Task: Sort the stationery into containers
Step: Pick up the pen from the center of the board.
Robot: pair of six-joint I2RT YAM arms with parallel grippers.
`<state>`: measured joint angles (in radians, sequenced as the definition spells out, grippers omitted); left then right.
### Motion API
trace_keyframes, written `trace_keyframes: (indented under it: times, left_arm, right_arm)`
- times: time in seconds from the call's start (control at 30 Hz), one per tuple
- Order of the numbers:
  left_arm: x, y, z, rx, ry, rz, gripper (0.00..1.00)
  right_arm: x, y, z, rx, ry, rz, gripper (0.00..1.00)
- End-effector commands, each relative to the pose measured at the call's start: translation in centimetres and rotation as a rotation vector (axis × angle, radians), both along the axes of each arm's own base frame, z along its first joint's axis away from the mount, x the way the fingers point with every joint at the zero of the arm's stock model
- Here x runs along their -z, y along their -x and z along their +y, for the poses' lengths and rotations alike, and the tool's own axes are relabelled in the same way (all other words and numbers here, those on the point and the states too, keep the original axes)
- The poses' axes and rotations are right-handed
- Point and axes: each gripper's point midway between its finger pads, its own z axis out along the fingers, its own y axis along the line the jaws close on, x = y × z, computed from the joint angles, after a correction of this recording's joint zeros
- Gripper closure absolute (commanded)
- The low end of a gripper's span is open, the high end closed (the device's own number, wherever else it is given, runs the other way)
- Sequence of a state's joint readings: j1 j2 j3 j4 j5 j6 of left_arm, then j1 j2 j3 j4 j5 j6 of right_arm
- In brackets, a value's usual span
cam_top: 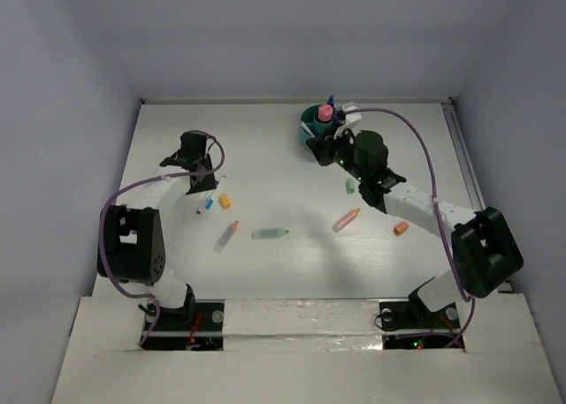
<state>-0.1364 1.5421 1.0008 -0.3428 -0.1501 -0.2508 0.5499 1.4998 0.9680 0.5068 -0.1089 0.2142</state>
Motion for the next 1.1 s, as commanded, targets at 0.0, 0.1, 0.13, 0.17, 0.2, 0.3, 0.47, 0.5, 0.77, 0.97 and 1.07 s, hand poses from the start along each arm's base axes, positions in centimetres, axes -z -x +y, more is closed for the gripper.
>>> trace_keyframes:
  times: [0.0,0.1,0.13,0.17,0.2,0.3,0.47,0.5,0.77,0.97,1.07]
  left_arm:
    - [-1.1,-1.9,-0.8,0.044,0.018,-0.033,0.64]
    - [0.2,-1.9,-1.1,0.058,0.027,0.0,0.61]
    - [0.5,-2.0,-1.1,0.063,0.023,0.008,0.6]
    - [0.7,-1.9,-0.8,0.056,0.01,0.017,0.59]
    - [1.1,-2.0,-0.7,0.052,0.0,0.03,0.58]
    - [1.6,-2.1,-0.4,0.045,-0.012,0.046,0.57]
    - [2.3,-2.0,-0.5,0.049,-0.013,0.065,0.58]
    - [2.6,-2.0,-0.4,0.048,-0.017,0.074,0.58]
    - [3.6,-1.6,0.5,0.019,-0.061,0.108,0.64]
    - [4.4,-1.5,0.1,0.032,-0.024,0.126,0.71]
    - [4.6,-1.5,-0.1,0.039,-0.016,0.133,0.7]
  right_arm:
    - [-1.0,1.9,1.1,-0.074,-0.05,0.015,0.88]
    - [-0.9,2.3,1.6,-0.093,-0.048,0.02,0.88]
    - [-0.9,2.3,1.7,-0.097,-0.046,0.021,0.88]
    - [-1.0,2.3,1.7,-0.097,-0.044,0.019,0.88]
    - [-1.1,2.3,1.7,-0.097,-0.043,0.018,0.88]
    - [-1.2,2.5,2.1,-0.106,-0.041,0.012,0.88]
    - [-1.2,2.8,2.4,-0.115,-0.045,0.008,0.88]
    - [-1.3,2.8,2.4,-0.115,-0.045,0.008,0.88]
    - [-1.5,3.1,2.8,-0.129,-0.048,0.009,0.88]
    - [-1.4,3.0,2.8,-0.126,-0.044,0.011,0.88]
    - [-1.3,3.2,3.2,-0.133,-0.041,0.015,0.88]
